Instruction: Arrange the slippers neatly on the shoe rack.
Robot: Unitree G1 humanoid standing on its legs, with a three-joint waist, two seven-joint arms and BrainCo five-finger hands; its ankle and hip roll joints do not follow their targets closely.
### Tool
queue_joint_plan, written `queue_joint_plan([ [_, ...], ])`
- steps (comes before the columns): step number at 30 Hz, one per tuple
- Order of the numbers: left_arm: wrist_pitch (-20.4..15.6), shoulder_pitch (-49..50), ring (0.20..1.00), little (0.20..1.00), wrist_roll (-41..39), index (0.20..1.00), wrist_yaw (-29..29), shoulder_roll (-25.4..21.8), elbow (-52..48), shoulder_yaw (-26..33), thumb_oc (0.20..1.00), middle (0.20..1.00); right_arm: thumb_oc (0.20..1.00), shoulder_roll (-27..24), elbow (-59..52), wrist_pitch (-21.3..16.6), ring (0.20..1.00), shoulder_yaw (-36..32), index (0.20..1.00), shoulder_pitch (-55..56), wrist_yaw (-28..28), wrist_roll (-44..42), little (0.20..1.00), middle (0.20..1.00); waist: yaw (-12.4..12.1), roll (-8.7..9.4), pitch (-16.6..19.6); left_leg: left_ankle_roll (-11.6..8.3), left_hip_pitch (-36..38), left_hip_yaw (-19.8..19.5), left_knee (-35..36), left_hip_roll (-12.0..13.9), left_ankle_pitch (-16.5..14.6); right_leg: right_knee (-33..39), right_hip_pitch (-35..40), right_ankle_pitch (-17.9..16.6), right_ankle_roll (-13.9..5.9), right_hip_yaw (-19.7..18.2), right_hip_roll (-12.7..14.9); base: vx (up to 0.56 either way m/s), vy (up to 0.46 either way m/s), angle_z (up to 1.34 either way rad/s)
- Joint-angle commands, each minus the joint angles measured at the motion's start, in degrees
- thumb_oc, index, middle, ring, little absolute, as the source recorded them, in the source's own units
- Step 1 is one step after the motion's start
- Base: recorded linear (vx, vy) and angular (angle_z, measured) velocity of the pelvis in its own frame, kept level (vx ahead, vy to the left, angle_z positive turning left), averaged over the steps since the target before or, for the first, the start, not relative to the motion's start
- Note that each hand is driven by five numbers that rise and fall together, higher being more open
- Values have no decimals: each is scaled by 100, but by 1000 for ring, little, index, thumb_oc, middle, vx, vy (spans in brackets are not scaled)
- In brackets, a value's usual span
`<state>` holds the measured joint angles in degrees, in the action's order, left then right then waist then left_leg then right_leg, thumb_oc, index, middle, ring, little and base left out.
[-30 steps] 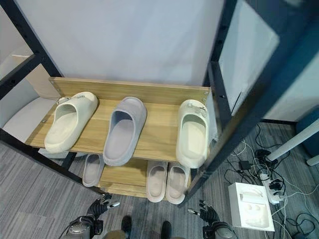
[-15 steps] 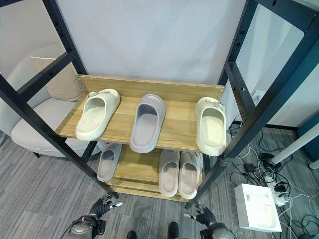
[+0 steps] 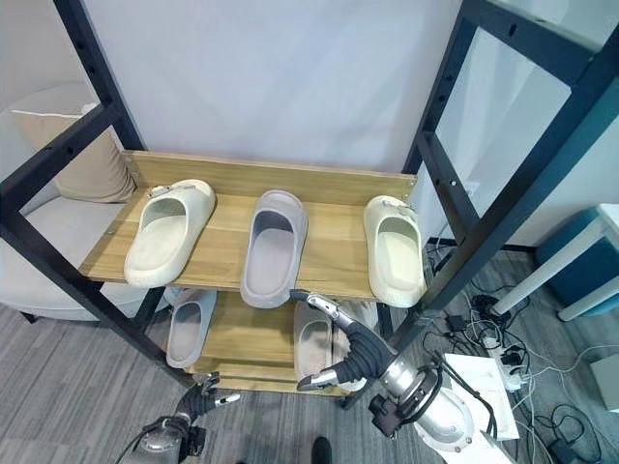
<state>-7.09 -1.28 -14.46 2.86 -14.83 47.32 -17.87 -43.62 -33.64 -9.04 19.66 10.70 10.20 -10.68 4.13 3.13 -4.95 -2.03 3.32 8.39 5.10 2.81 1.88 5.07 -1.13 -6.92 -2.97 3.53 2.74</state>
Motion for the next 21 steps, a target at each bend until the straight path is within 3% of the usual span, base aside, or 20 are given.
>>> queue_joint_plan([
  [1, -263, -423, 1000, 1000, 262, 1000, 88, -139, 231, -16, 1000, 1000, 1000, -279, -443, -469, 1000, -107, 1000, -422, -46, -751, 1000, 1000, -55, -12, 20, -98, -162, -133, -10, 133, -155, -7, 487, 867, -395, -80, 157, 0, 20, -13],
  [3, -291, -363, 1000, 1000, 223, 1000, 101, -154, 106, -66, 1000, 1000, 1000, -525, -649, -581, 1000, -350, 1000, -932, -354, -701, 1000, 1000, -58, -11, 94, -94, -167, -128, -10, 138, -153, -7, 482, 856, -402, -83, 161, 0, 23, -5],
  [7, -275, -273, 1000, 1000, 111, 1000, 72, -124, -85, -135, 1000, 1000, 1000, -315, -292, -525, 1000, -538, 1000, -1951, -917, 37, 1000, 1000, -109, -40, 178, -75, -164, -155, -10, 123, -163, -7, 490, 849, -402, -46, 170, 9, 14, -1],
  [10, -185, -237, 1000, 1000, -43, 1000, 81, -94, -235, -231, 1000, 1000, 1000, 355, 581, -197, 1000, -154, 1000, -3406, -1539, 1010, 1000, 1000, -244, -34, 209, -43, -185, -220, -10, 106, -175, -7, 490, 840, -396, 22, 193, 21, 20, 1],
  [13, -116, -179, 1000, 1000, -99, 1000, 51, -103, -324, -321, 1000, 1000, 1000, 685, 1460, 116, 1000, 54, 1000, -4242, -1889, 1777, 1000, 1000, -416, 4, 215, -20, -228, -305, -10, 80, -182, -7, 503, 839, -384, 87, 213, 25, 25, 9],
  [21, -65, -80, 1000, 1000, -188, 1000, -17, -274, -679, -253, 1000, 1000, 1000, 1024, 3314, 755, 1000, 153, 1000, -5237, -2669, 3587, 1000, 1000, -804, 103, 92, 51, -304, -519, -10, -42, -219, -7, 590, 913, -385, 295, 282, 26, 17, 20],
])
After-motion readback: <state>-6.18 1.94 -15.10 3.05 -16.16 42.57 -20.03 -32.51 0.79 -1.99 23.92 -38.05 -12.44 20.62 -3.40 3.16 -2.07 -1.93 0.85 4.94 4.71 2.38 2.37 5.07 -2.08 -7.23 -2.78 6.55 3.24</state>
